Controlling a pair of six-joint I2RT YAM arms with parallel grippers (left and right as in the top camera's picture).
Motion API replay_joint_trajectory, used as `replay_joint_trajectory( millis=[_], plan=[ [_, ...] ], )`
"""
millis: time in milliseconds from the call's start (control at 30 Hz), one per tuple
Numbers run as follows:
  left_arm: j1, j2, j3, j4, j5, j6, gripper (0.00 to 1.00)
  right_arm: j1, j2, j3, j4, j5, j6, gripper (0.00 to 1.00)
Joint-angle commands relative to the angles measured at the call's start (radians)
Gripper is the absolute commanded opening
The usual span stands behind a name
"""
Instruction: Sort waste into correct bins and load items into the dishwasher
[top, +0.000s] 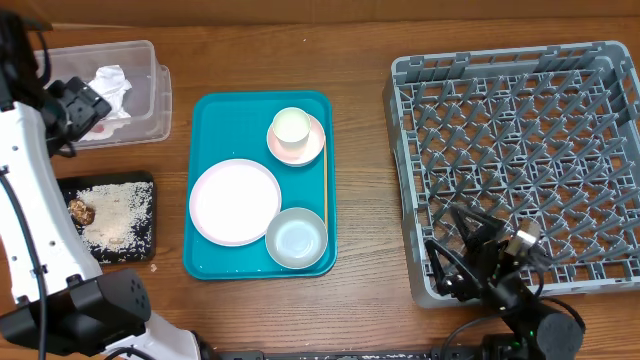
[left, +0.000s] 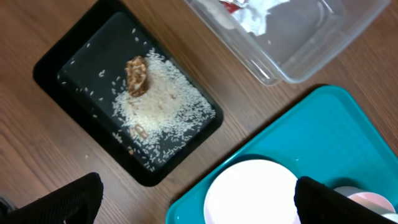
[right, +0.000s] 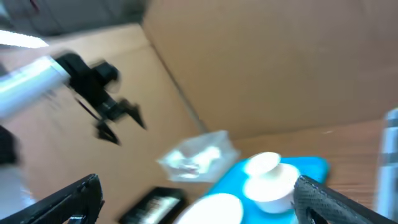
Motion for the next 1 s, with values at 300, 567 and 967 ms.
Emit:
replay_joint_trajectory(
  millis=[300,567,967],
  plan=[
    [0.01,0.01,-0.003,-0.003,0.023,-0.024,1.0,0.003,0.082,0.351,-0.195,0.119,0.056,1.0],
    [0.01,0.01,-0.003,-0.003,0.023,-0.024,1.0,0.005,0.561,0.921,-0.722,0.086,-0.312,1.0],
    [0.01,0.01,-0.003,-0.003,0.023,-0.024,1.0,0.524,1.195,1.472,-1.242,0.522,-0.397,0.99]
  ],
)
